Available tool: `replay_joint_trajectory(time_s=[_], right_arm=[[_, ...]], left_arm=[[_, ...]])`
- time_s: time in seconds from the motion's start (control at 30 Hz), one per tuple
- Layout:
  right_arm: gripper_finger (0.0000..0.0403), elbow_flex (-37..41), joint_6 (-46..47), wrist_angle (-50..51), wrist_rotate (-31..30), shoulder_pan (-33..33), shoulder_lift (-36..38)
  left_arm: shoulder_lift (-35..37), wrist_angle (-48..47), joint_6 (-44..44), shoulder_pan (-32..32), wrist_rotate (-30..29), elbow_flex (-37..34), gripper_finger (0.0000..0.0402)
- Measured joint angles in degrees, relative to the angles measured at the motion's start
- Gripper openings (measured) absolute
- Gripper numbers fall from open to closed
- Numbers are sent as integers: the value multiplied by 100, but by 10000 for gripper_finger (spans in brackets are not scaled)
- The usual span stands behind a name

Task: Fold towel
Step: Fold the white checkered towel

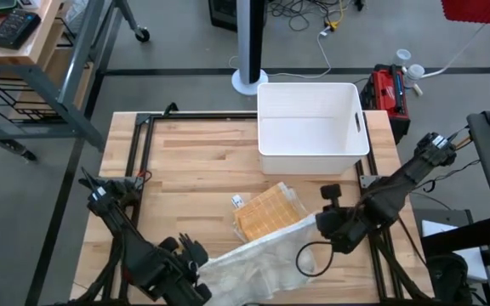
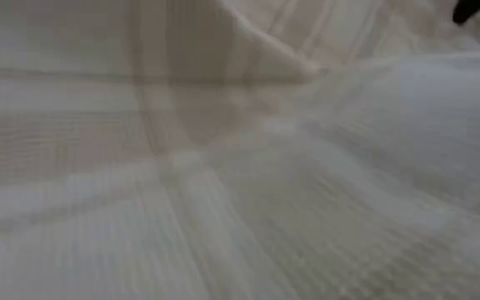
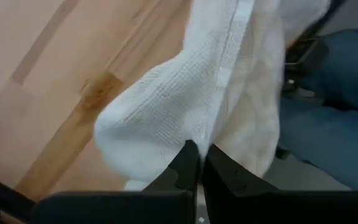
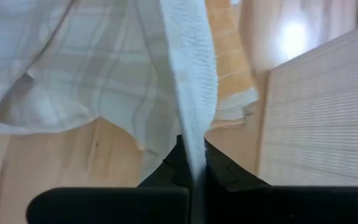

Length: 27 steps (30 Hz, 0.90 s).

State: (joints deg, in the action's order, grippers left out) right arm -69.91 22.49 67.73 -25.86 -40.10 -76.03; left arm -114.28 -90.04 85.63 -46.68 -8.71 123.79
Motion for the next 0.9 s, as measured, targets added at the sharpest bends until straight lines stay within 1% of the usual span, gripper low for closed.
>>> replay_joint_trajectory(time_s=[0.23,0.33,0.5,0.63,0.8,0.9], right_arm=[[0,-788,-329,771,-296,-55,247],[0,-1052,-409,1008,-449,-65,437],[0,-1412,-764,1041,-552,-65,823],[0,-1674,-965,1036,-628,-65,1086],[0,-1799,-1058,958,-546,-65,1295],[0,-1833,-1171,983,-529,-65,1314]], left_arm=[[29,11,-82,-23,4,-2,1],[51,76,-49,-31,-28,-2,7],[51,93,-48,-36,-18,-43,17],[52,62,-60,-44,-16,-113,15],[52,78,-110,-41,-228,-137,3],[52,122,-137,-50,-672,-147,7]])
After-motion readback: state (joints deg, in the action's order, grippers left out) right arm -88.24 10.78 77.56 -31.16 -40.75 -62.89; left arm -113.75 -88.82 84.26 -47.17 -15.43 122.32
